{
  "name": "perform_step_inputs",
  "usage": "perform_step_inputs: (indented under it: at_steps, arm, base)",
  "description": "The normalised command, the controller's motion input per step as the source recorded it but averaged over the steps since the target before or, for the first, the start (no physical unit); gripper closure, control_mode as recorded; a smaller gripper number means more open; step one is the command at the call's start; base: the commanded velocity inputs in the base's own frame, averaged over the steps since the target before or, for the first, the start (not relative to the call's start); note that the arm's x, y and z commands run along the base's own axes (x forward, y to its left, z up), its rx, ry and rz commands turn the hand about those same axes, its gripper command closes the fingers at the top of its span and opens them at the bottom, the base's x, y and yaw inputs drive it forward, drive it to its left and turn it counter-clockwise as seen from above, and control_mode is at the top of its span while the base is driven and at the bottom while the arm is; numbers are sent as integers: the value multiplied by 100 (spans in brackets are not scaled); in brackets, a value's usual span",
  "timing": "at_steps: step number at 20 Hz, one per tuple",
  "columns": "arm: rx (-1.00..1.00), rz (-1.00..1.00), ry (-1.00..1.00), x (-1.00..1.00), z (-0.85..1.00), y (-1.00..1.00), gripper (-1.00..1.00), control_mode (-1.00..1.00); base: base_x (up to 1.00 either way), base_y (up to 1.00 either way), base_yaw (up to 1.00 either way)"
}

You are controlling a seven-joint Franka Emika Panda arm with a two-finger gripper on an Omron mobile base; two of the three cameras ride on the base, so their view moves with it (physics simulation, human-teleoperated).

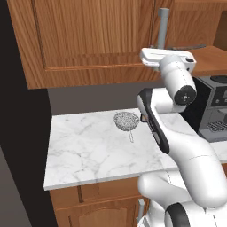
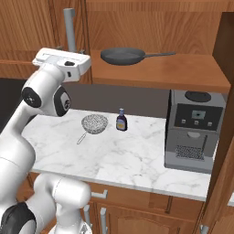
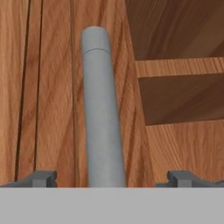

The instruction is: Pick the pan from the cabinet and place it on the stove. Then turn on the stove burner for the pan.

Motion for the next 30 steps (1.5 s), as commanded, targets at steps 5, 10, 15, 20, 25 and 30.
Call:
perform_step_inputs:
  at_steps: [5, 10, 15, 20, 25, 30]
  arm:
    - [0, 0, 0, 32, -10, 0, -100, -100]
    - [0, 0, 0, 29, -12, 1, 100, -100]
    - [0, 0, 0, 20, -9, 13, 100, -100]
    - [0, 0, 0, 6, -3, 14, 100, -100]
    - [0, 0, 0, 2, -4, 27, 100, -100]
    - [0, 4, 0, -9, -1, 35, 100, -100]
  base:
    - [0, 0, 0]
    - [0, 0, 0]
    - [0, 0, 0]
    - [0, 0, 0]
    - [0, 0, 0]
    - [0, 0, 0]
